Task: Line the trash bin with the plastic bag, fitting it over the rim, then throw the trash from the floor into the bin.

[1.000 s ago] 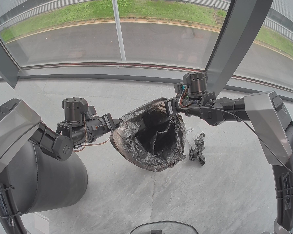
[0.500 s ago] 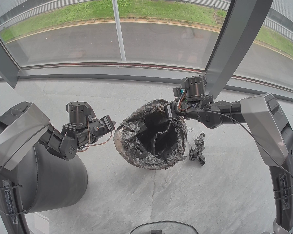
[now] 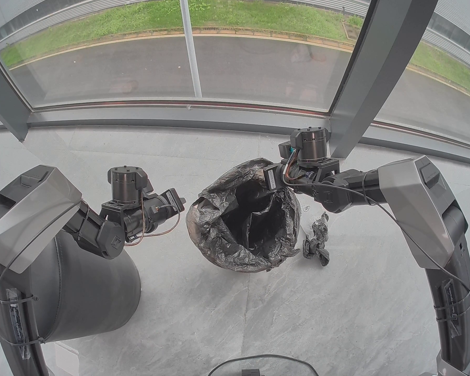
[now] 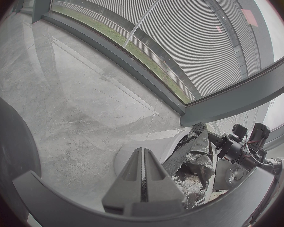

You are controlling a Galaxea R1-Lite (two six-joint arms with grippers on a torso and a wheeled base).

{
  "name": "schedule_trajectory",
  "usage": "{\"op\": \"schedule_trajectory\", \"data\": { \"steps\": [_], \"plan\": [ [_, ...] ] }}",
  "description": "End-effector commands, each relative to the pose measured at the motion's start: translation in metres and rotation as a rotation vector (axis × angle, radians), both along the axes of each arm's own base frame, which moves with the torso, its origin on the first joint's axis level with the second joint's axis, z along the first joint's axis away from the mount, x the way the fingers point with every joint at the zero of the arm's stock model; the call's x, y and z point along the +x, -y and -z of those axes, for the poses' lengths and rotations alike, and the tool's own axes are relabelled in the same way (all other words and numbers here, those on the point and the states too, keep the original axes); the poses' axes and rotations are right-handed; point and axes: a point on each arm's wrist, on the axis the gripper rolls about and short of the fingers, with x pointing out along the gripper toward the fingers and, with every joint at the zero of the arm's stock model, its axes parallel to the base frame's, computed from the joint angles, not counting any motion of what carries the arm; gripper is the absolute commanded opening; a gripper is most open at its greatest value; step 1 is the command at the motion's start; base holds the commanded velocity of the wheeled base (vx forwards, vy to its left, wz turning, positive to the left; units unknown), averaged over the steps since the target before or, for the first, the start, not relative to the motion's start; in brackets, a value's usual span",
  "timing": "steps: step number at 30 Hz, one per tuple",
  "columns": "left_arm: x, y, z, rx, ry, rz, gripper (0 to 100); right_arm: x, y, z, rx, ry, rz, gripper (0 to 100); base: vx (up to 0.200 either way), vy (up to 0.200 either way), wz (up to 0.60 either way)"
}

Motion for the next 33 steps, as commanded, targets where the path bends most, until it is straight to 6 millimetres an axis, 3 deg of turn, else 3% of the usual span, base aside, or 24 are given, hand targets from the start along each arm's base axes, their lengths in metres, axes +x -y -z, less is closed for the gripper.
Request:
{"op": "schedule_trajectory", "data": {
  "steps": [1,5,6,11,21,25,29,33],
  "plan": [
    [0.000,0.000,-0.001,-0.001,0.001,-0.001,0,-0.001,-0.003,0.001,-0.005,0.000,-0.005,0,0.000,0.000,0.00],
    [-0.001,0.000,-0.001,-0.001,0.001,-0.001,0,-0.001,-0.004,0.002,-0.010,0.002,-0.007,0,0.000,0.000,0.00],
    [-0.001,0.000,-0.001,-0.001,0.000,-0.001,0,-0.001,-0.004,0.002,-0.009,0.003,-0.007,100,0.000,0.000,0.00],
    [-0.001,0.000,-0.002,-0.002,0.003,-0.001,0,0.001,-0.004,-0.001,0.018,0.035,-0.003,100,0.000,0.000,0.00],
    [-0.002,-0.001,-0.005,-0.002,0.009,0.000,0,-0.006,-0.009,-0.028,0.111,0.130,-0.010,100,0.000,0.000,0.00],
    [-0.004,-0.001,-0.010,-0.006,0.018,-0.001,0,-0.012,-0.016,-0.024,0.101,0.108,-0.029,100,0.000,0.000,0.00],
    [-0.010,-0.004,-0.020,-0.011,0.032,-0.003,0,-0.011,-0.019,0.002,0.067,0.042,-0.037,100,0.000,0.000,0.00],
    [-0.018,-0.006,-0.033,-0.018,0.052,-0.003,0,-0.005,-0.018,0.013,0.062,0.035,-0.028,100,0.000,0.000,0.00]
  ]
}}
